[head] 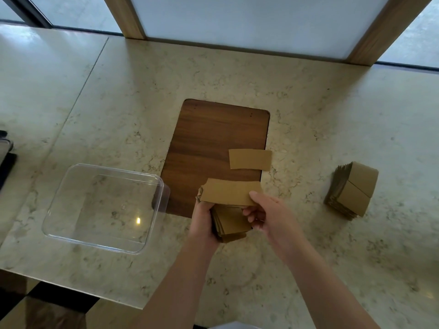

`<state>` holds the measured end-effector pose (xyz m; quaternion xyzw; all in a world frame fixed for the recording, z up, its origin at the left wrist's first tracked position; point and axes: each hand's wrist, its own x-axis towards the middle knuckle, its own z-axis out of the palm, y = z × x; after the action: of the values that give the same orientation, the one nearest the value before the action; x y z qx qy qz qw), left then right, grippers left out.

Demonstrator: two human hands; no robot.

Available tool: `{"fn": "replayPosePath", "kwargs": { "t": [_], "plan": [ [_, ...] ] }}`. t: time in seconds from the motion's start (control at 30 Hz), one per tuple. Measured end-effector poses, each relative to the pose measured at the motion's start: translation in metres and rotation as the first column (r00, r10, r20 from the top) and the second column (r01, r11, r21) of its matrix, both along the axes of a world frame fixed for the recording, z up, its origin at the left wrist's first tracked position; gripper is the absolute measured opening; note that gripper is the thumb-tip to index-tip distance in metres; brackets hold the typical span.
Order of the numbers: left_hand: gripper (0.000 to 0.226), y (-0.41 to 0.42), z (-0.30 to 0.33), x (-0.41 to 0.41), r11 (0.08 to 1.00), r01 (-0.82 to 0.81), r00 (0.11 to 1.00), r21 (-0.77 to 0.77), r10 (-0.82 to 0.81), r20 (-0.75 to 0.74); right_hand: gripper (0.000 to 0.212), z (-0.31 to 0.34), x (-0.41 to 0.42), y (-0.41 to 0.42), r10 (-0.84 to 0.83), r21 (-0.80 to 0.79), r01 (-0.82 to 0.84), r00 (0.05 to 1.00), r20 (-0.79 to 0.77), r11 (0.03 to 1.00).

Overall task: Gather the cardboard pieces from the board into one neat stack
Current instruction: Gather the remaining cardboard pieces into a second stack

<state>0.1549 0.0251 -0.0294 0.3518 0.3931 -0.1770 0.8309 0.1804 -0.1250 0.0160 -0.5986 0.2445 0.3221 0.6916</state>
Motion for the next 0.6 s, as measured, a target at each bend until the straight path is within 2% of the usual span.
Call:
{"fn": "replayPosePath", "kwargs": {
  "t": [0.1, 0.17, 0.23, 0.3, 0.37, 0.43, 0.5, 0.6],
  "plan": [
    [0.062, 0.001, -0.005, -0.001, 0.997, -0.069, 0.998, 0.021, 0.069, 0.0, 0.045, -0.002, -0.002, -0.004, 0.051, -0.015, -0.051, 0.999, -0.001, 0.999],
    [0.051, 0.001, -0.008, -0.002, 0.996, -0.081, 0.997, 0.038, 0.081, 0.001, 0.044, -0.004, -0.003, -0.006, 0.054, -0.019, -0.054, 0.998, -0.035, 0.998],
    [0.042, 0.002, -0.008, -0.003, 0.997, -0.078, 0.997, 0.027, 0.078, -0.016, 0.034, -0.007, -0.003, -0.008, 0.049, -0.005, -0.049, 0.998, -0.048, 0.999],
    [0.053, 0.001, -0.006, -0.003, 0.999, -0.042, 0.997, 0.022, 0.043, -0.062, 0.016, -0.009, -0.003, -0.011, 0.067, 0.006, -0.067, 0.998, -0.023, 0.998],
    [0.052, 0.0, -0.005, -0.003, 1.0, -0.022, 0.998, 0.012, 0.023, -0.056, 0.011, -0.012, -0.002, -0.014, 0.089, -0.008, -0.089, 0.996, 0.016, 0.996],
    [0.043, 0.0, -0.004, -0.004, 0.999, -0.036, 0.999, -0.021, 0.035, -0.026, 0.015, -0.014, 0.002, -0.019, 0.08, -0.025, -0.079, 0.996, 0.038, 0.997],
    [0.043, 0.002, -0.004, -0.004, 0.993, -0.086, 0.996, -0.076, 0.088, 0.012, 0.023, -0.016, 0.008, -0.025, 0.095, -0.046, -0.092, 0.993, 0.065, 0.995],
    [0.036, 0.006, -0.004, -0.005, 0.991, -0.024, 0.994, -0.134, 0.039, 0.106, 0.025, -0.014, 0.022, -0.032, 0.26, -0.106, -0.246, 0.952, 0.159, 0.963]
  ]
}}
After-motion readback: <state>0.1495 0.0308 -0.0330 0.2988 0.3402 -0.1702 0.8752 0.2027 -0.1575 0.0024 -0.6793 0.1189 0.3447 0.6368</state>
